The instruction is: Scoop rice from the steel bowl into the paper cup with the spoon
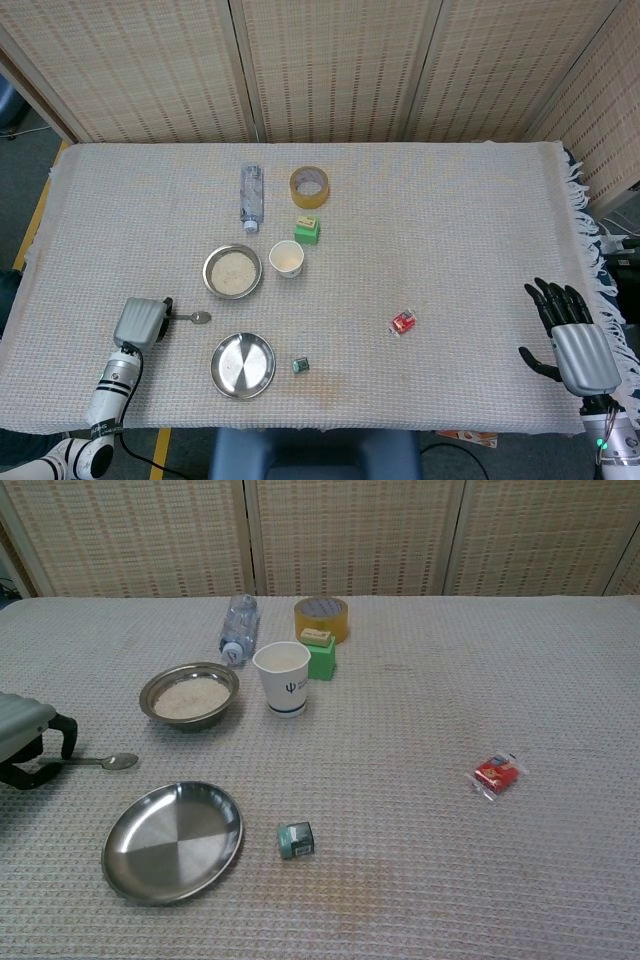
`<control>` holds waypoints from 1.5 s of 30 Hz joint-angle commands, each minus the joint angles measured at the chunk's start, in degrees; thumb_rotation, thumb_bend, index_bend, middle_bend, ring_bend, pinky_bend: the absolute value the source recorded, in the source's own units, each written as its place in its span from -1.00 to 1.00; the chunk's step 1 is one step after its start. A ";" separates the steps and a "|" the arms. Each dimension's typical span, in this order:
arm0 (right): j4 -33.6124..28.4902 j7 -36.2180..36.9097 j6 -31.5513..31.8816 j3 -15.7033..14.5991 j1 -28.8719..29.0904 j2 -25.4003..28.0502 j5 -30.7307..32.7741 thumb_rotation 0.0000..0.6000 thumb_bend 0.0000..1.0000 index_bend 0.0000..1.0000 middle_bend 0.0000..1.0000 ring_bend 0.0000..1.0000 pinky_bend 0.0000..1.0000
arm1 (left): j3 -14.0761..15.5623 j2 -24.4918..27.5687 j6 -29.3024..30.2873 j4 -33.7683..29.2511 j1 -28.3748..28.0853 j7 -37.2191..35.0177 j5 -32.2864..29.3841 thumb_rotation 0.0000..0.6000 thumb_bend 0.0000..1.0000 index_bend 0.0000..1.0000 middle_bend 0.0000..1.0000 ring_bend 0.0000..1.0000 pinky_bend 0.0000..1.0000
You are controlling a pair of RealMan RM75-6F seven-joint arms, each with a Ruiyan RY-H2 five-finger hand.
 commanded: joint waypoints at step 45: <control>-1.12 -0.14 0.45 -1.30 -0.07 0.81 -2.62 1.00 -0.70 -1.00 -1.00 -1.00 -1.00 | -5.95 6.37 6.20 -17.90 -4.35 19.03 -1.92 1.00 -0.16 0.43 1.00 1.00 1.00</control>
